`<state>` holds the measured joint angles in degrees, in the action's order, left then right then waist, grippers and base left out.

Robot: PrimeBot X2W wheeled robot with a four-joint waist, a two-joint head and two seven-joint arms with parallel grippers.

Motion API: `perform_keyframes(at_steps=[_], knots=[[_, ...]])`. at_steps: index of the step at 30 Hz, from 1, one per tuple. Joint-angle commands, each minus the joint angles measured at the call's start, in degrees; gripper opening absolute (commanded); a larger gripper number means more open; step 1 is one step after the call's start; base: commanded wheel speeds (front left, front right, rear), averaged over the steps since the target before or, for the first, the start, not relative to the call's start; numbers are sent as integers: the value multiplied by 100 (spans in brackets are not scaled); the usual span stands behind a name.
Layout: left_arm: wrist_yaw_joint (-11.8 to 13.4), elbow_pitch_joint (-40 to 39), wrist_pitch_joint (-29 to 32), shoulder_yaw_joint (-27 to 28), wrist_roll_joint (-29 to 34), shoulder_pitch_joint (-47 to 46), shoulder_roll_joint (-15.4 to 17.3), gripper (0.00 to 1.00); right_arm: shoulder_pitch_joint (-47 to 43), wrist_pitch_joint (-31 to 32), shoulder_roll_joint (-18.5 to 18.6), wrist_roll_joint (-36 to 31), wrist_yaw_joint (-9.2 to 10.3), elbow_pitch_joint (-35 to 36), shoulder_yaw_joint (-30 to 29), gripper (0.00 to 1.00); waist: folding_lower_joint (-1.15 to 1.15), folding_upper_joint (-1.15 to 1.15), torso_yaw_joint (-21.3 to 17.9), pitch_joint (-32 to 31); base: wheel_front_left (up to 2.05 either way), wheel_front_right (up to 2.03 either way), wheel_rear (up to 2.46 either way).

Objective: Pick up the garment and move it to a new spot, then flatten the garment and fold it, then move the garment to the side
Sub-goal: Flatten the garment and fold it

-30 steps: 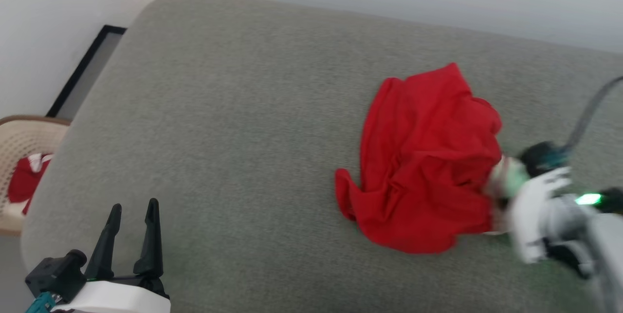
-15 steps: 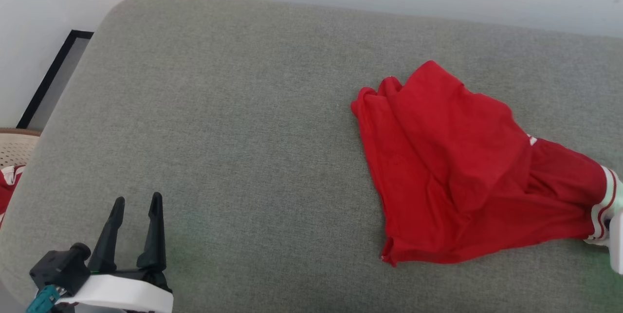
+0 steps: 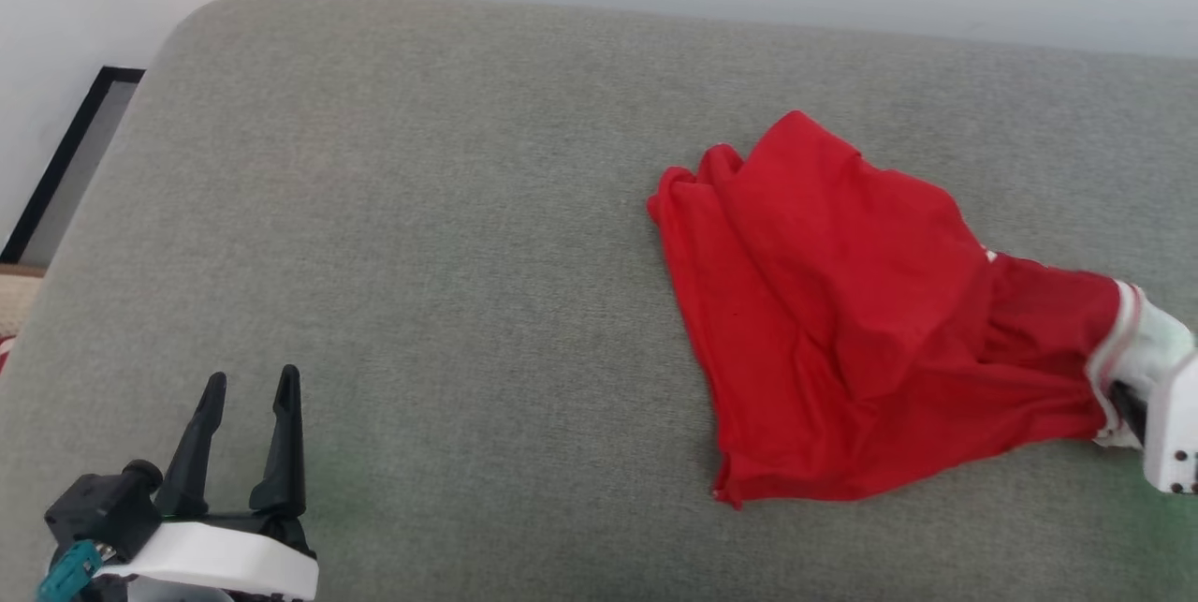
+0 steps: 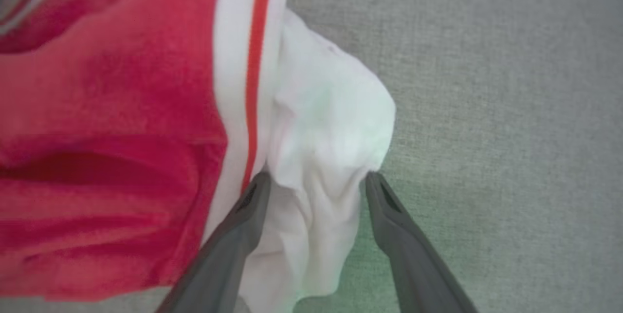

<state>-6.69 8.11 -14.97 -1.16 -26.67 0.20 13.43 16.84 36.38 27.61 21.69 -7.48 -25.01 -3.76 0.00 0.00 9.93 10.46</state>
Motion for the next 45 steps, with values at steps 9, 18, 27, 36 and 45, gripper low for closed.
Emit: perform_keyframes(at_steps=[9, 18, 27, 36, 45], knots=[[-49, -287, 684, -283, -61, -436, 410, 100, -246, -373, -435, -162, -1, 827, -275, 100, 0, 0, -515, -127, 0, 0, 0], [-80, -723, 2115, -1238, -515, -1431, 979, 100, -290, -986, -1120, -621, -1, 1558, -542, 100, 0, 0, -1130, -88, 0, 0, 0], [-71, -572, 3454, -2498, -1177, -2677, 1500, 100, -73, -2121, -1788, -1070, -1, 1739, -714, 100, 0, 0, -1718, 109, 0, 0, 0], [-71, 575, 4669, -3501, -1860, -3804, 1466, 100, 262, -2666, -2160, -1271, -1, 1568, -465, 100, 0, 0, -2166, 322, 0, 0, 0], [-72, 1838, 5416, -4194, -1876, -4378, 1334, 100, 554, -3205, -2312, -1241, -1, 1573, -194, 100, 0, 0, -2460, 661, 0, 0, 0]])
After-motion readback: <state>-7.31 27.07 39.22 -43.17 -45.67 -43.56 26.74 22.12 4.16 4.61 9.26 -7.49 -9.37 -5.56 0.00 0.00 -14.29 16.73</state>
